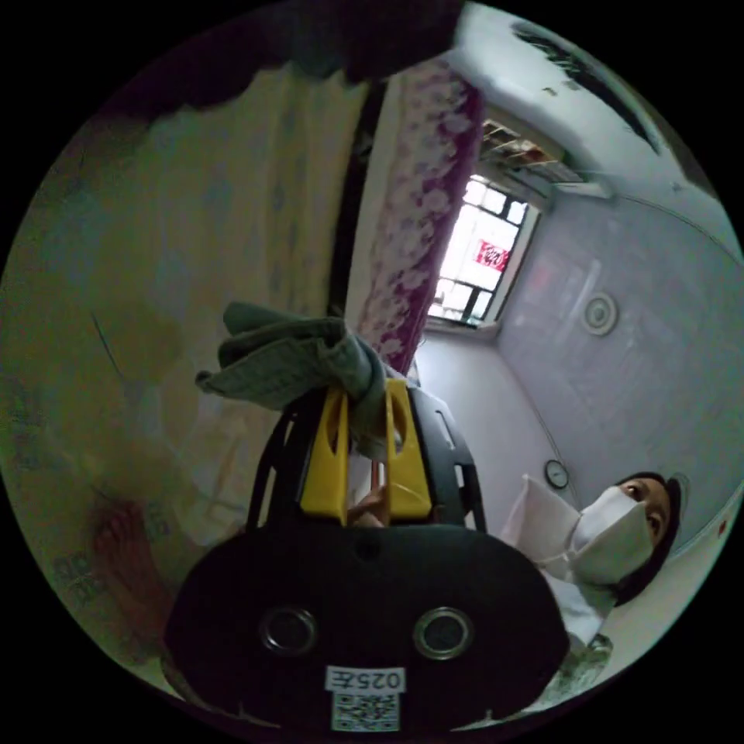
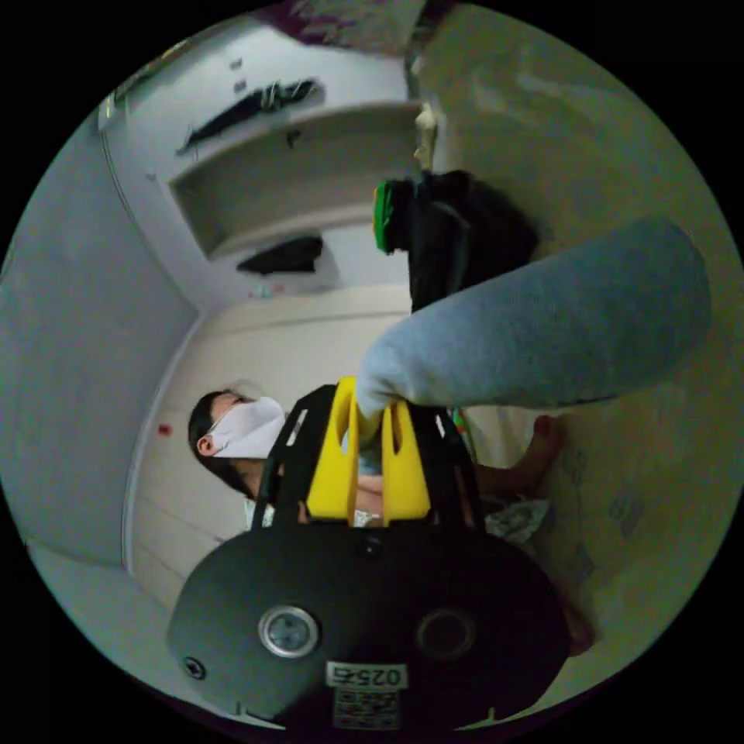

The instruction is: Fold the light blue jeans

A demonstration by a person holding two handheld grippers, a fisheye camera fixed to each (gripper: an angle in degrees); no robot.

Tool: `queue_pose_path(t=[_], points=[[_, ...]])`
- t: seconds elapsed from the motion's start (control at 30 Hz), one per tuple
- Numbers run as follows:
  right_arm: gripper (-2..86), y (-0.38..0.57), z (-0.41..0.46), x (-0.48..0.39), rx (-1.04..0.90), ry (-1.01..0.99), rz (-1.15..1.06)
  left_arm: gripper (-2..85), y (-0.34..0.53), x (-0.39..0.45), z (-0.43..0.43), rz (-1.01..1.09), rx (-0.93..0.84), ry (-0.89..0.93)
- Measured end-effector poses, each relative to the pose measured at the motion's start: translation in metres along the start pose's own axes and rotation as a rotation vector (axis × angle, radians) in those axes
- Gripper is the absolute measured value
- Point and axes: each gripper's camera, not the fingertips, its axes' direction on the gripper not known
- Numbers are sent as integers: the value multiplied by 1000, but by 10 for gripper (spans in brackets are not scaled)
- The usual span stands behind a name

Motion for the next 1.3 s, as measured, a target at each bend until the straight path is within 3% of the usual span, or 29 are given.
queue_pose_path(t=[0.2, 0.3, 0.37, 0.5, 0.53, 0.57, 0.63, 0.67, 0.73, 0.8, 0.93, 1.0, 1.03, 1.1, 1.17, 1.23, 1.3], points=[[47, -154, 103, -168, -208, 2, -292, 29, -21, 197, -129, 358, 224, -90], [48, -179, 159, -228, -148, -36, -462, 30, -36, 288, -186, 475, 220, -127], [50, -182, 208, -229, -34, 21, -524, 33, -52, 335, -230, 512, 187, -282], [52, -183, 286, -149, 213, 130, -421, 37, -96, 322, -285, 307, 119, -580], [51, -193, 311, -105, 231, 147, -278, 37, -114, 293, -303, 177, 111, -656], [51, -203, 330, -60, 213, 156, -86, 36, -125, 257, -321, 26, 116, -682], [49, -208, 340, -15, 204, 31, 26, 33, -129, 212, -341, -96, 122, -626], [50, -208, 342, -15, 211, -48, -3, 32, -123, 196, -350, -60, 128, -483], [52, -207, 344, -44, 218, 50, -92, 32, -108, 186, -353, 21, 147, -323], [62, -209, 348, -74, 207, 117, -169, 34, -95, 183, -349, 43, 180, -311], [113, -194, 360, -109, 58, 99, -238, 38, -71, 215, -335, 110, 227, -485], [79, -171, 356, -119, -46, 147, -255, 29, -48, 238, -336, 171, 315, -624], [24, -154, 351, -131, -111, 194, -307, 28, -27, 252, -335, 211, 386, -710], [2, -141, 345, -170, -136, 318, -490, 24, 4, 272, -319, 328, 461, -803], [-5, -153, 341, -246, -51, 588, -868, 3, 24, 279, -275, 444, 409, -847], [-7, -180, 345, -286, 76, 806, -1000, -4, 23, 269, -230, 500, 306, -856], [-8, -223, 354, -309, 89, 867, -999, -7, 10, 252, -181, 542, 173, -917]])
